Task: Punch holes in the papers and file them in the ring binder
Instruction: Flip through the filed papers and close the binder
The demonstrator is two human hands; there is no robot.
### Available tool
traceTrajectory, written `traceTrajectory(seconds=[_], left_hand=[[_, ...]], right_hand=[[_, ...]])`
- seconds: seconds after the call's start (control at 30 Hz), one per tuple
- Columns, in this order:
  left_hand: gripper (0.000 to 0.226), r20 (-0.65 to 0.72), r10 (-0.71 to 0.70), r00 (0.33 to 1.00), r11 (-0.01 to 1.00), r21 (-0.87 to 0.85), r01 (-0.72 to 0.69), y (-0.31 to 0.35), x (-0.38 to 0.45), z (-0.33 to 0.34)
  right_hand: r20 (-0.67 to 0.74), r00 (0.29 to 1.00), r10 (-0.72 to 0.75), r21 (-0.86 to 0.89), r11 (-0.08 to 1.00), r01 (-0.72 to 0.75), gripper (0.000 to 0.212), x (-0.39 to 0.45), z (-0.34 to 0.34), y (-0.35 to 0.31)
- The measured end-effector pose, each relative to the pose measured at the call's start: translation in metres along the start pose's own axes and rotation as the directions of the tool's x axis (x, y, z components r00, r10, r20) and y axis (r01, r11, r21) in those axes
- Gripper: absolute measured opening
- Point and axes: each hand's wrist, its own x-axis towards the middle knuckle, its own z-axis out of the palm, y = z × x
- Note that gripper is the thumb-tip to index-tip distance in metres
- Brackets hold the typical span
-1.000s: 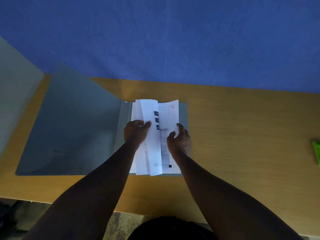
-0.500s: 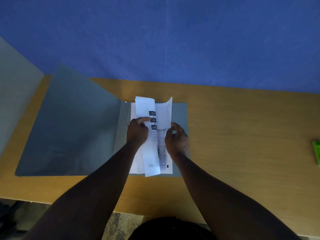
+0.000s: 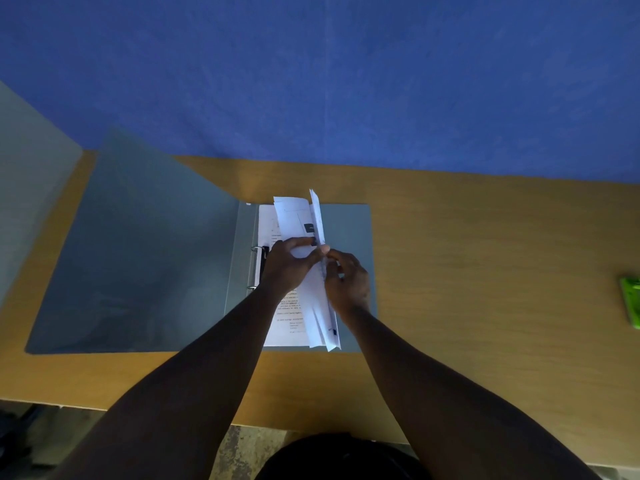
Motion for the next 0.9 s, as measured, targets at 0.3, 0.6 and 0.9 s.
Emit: traceTrajectory(seconds=[0.3, 0.6, 0.9], left_hand=[[0.054, 0.003, -0.001, 1.0, 1.0, 0.024, 0.001, -0.002, 0.0, 0.003], [0.045, 0.003, -0.003, 1.0, 1.0, 0.008, 0.003, -0.005, -0.003, 0.003], [0.034, 0.043, -0.012, 0.999, 1.0, 0.001, 0.012, -0.002, -0.009, 0.006]], right_hand=[[0.0, 1.0, 0.011, 0.012, 1.0, -0.011, 0.025, 0.001, 0.001, 0.002], [-0.019, 0.998, 0.064, 0.041, 0.997, -0.063, 0.03, -0.003, -0.002, 0.0], [0.061, 0.988, 0.139, 0.059, 0.988, -0.143, 0.032, -0.005, -0.005, 0.002]])
